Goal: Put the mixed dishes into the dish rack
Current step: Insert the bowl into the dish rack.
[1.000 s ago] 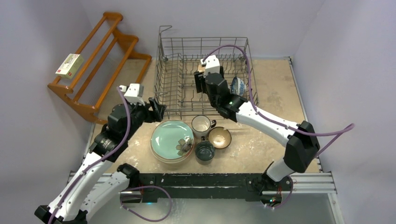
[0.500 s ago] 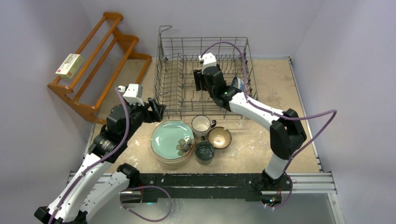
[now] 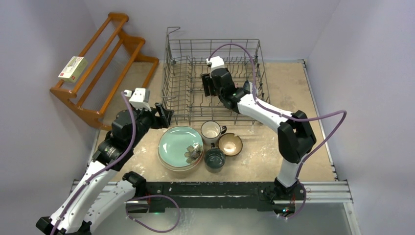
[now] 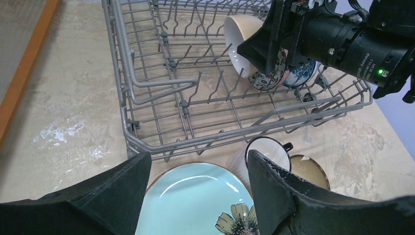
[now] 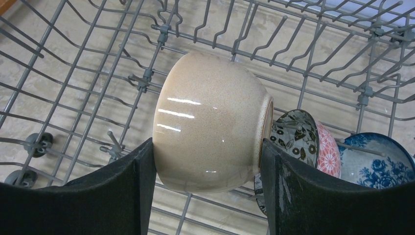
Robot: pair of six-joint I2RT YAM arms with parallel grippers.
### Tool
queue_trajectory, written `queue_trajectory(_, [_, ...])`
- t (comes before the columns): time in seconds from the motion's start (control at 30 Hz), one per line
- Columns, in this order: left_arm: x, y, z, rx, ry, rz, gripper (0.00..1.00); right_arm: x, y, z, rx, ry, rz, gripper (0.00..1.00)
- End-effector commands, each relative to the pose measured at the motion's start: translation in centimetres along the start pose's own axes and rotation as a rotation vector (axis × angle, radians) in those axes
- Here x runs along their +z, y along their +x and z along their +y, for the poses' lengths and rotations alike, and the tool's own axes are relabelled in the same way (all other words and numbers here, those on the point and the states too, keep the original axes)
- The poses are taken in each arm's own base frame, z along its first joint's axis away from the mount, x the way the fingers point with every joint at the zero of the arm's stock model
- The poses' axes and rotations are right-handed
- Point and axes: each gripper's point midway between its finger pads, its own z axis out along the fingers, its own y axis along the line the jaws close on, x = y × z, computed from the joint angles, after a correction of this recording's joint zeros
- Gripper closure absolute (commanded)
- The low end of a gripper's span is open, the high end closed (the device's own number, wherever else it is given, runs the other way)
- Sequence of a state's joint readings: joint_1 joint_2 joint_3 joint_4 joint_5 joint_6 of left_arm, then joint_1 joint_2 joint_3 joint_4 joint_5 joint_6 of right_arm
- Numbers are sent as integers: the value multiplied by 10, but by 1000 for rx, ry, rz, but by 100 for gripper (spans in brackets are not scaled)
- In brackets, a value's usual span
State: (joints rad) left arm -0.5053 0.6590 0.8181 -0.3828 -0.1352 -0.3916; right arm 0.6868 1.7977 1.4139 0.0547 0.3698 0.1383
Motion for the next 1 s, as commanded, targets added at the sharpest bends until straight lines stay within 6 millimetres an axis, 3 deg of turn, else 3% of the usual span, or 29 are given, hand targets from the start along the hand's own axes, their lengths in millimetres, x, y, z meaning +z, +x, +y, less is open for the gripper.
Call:
queue_trajectory(0.0, [1, -4, 0, 24, 3, -24, 30, 2, -33, 19, 55, -81, -63, 100])
queue_trajectory(0.67, [3, -2, 1, 27, 2, -11, 30, 25, 17, 48, 66, -188, 134, 100])
queue_trajectory(0.97, [4, -1, 1, 27, 3, -5, 30, 27, 16, 55, 141, -192, 148, 100])
